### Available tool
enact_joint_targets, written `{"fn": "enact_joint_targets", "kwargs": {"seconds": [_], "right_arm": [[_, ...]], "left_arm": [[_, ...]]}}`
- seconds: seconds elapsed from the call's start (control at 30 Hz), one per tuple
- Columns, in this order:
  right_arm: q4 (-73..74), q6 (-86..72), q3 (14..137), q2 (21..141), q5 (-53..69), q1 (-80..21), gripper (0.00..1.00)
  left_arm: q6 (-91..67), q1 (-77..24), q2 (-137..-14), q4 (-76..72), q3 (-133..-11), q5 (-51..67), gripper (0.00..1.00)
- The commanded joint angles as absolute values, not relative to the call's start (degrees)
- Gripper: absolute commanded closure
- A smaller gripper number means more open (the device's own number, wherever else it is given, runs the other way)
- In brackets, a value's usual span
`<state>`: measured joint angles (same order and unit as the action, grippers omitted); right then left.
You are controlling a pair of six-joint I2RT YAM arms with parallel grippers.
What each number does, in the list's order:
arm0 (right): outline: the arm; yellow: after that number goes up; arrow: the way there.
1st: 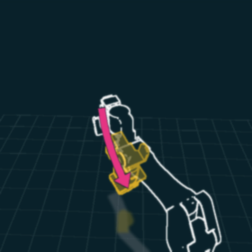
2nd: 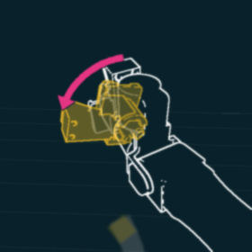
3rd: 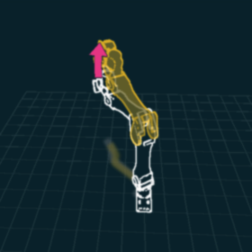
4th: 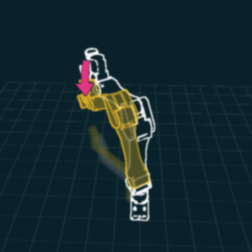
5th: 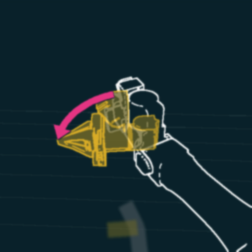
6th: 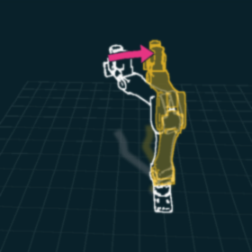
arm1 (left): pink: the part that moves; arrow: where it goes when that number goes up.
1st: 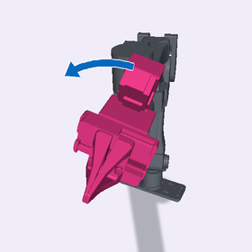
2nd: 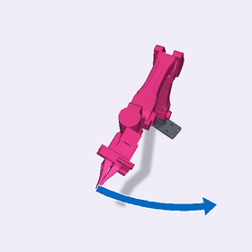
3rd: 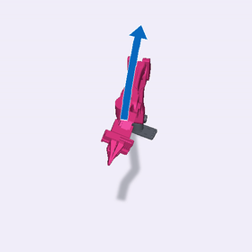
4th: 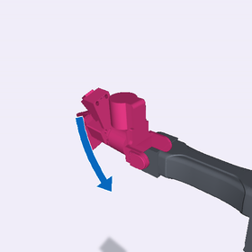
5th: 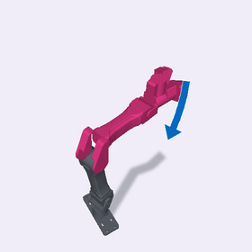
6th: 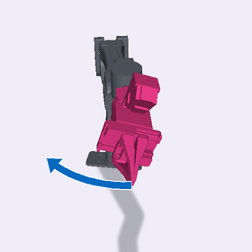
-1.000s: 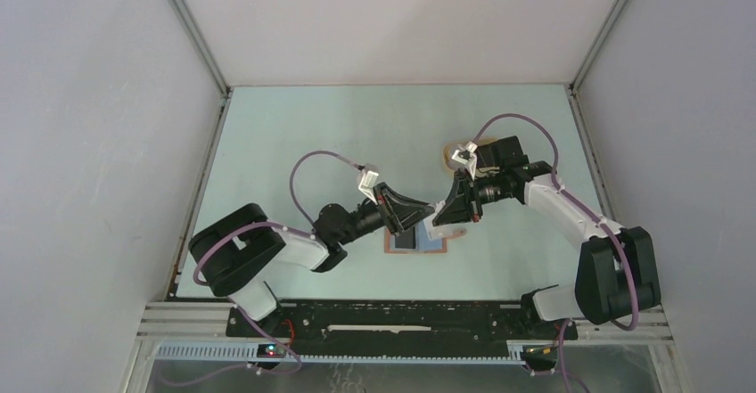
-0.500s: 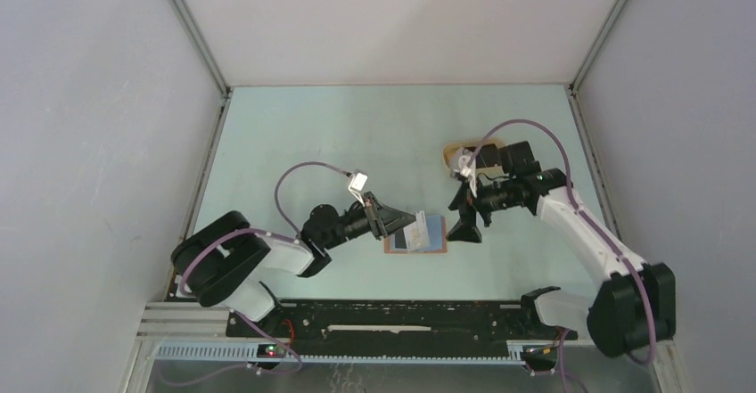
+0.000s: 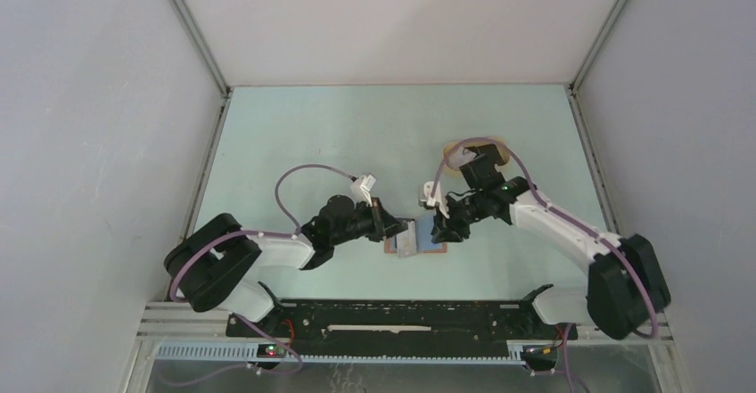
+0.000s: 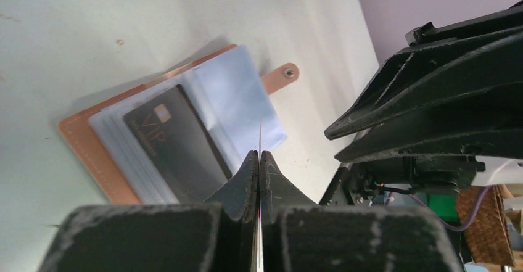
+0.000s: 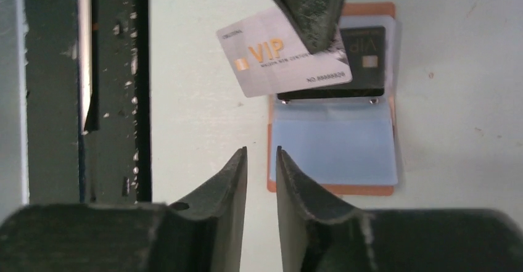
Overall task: Put the credit cards into the card holder
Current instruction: Insert the credit card into the card holder.
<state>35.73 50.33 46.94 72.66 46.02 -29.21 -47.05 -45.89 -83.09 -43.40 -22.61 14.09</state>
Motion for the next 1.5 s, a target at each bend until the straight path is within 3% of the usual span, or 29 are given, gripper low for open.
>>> {"fn": "enact_joint_targets", "kwargs": {"seconds": [0.0, 0.13, 0.4, 0.77, 1.47], "right_arm": [[32.9, 44.0, 51.9, 79.4, 38.6, -29.6, 0.77], [32.2, 42.2, 53.4, 84.6, 34.1, -30.1, 0.87], [33.2, 40.0, 56.0, 92.0, 28.3, -31.2, 0.93], [35.3, 40.3, 56.8, 95.3, 26.1, -32.2, 0.95], [37.2, 40.1, 57.8, 97.1, 26.2, -32.3, 0.96]], "left_arm": [[-48.7, -43.9, -85.1, -42.4, -26.1, 13.1, 1.0], [-49.7, -42.9, -88.2, -42.5, -27.8, 14.3, 1.0], [-51.5, -41.8, -93.2, -44.5, -30.6, 14.7, 1.0], [-54.6, -41.4, -98.1, -50.2, -30.6, 11.1, 1.0], [-52.7, -42.6, -99.3, -45.8, -31.1, 8.1, 1.0]]}}
